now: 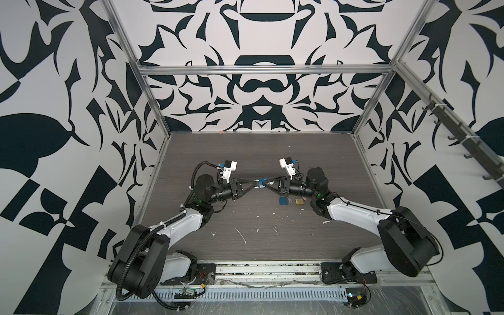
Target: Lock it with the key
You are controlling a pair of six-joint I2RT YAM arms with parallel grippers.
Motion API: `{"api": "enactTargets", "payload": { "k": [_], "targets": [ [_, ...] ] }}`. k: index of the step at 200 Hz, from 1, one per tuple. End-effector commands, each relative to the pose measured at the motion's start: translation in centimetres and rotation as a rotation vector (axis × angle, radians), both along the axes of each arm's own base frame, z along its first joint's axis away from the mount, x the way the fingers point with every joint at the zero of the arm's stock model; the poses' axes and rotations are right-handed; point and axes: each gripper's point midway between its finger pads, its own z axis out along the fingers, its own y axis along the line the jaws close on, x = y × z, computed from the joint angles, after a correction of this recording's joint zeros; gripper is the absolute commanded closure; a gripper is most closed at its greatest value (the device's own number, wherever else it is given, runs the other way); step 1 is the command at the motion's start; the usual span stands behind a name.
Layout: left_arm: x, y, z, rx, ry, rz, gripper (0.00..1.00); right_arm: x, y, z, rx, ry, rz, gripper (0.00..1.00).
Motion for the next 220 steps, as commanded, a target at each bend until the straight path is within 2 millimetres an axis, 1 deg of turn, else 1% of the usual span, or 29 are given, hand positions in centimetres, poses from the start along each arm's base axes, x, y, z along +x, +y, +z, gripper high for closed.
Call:
{"api": "enactTargets", "payload": {
  "k": [1, 19, 33, 35, 38, 44, 56, 64, 77, 106, 153, 173, 186, 209, 220],
  "targets": [
    [-0.3, -0.1, 2.2, -0.036, -0.08, -0.016, 1.0, -0.3, -0.1, 1.6, 0.021, -0.057, 0.006, 1.0],
    [-0.1, -0.2, 2.3, -0.039, -0.08, -0.017, 1.0, -0.4, -0.2, 1.6, 0.025, -0.057, 0.005, 1.0],
    [-0.3, -0.3, 2.9, -0.05, -0.089, -0.033, 1.0, -0.5, -0.3, 1.8, 0.038, -0.059, 0.005, 1.0],
    [0.0, -0.5, 2.2, -0.043, -0.069, -0.033, 0.97, -0.5, -0.3, 1.8, 0.039, -0.059, 0.005, 1.0],
    [0.1, -0.5, 2.0, -0.043, -0.062, -0.035, 0.9, -0.5, -0.3, 1.9, 0.043, -0.059, 0.004, 1.0],
    [0.1, -0.6, 2.1, -0.051, -0.064, -0.037, 0.77, -0.5, -0.3, 2.0, 0.046, -0.06, 0.001, 1.0],
    [0.0, -0.7, 2.4, -0.069, -0.07, -0.039, 0.58, -0.6, -0.4, 2.2, 0.049, -0.063, 0.0, 1.0],
    [-0.1, -0.8, 2.6, -0.077, -0.075, -0.047, 0.52, -0.6, -0.4, 2.2, 0.05, -0.063, -0.002, 1.0],
    [-0.2, -1.0, 2.8, -0.084, -0.081, -0.054, 0.48, -0.6, -0.4, 2.4, 0.053, -0.065, -0.002, 1.0],
    [-0.5, -1.4, 3.0, -0.09, -0.088, -0.065, 0.49, -0.7, -0.2, 2.5, 0.057, -0.061, 0.002, 1.0],
    [-0.8, -2.0, 2.7, -0.097, -0.08, -0.083, 0.55, -0.6, -0.1, 3.1, 0.08, -0.062, -0.006, 1.0],
    [-0.8, -2.2, 2.7, -0.114, -0.073, -0.09, 0.6, -0.6, 0.0, 3.3, 0.086, -0.062, -0.007, 1.0],
    [-0.7, -2.3, 2.7, -0.126, -0.072, -0.091, 0.66, -0.6, -0.1, 3.3, 0.09, -0.06, -0.014, 1.0],
    [-0.6, -2.7, 2.7, -0.148, -0.064, -0.105, 0.69, -0.6, 0.0, 3.4, 0.092, -0.062, -0.014, 1.0],
    [-0.6, -2.9, 2.7, -0.158, -0.059, -0.111, 0.76, -0.6, 0.0, 3.4, 0.093, -0.062, -0.018, 1.0]
  ]
}}
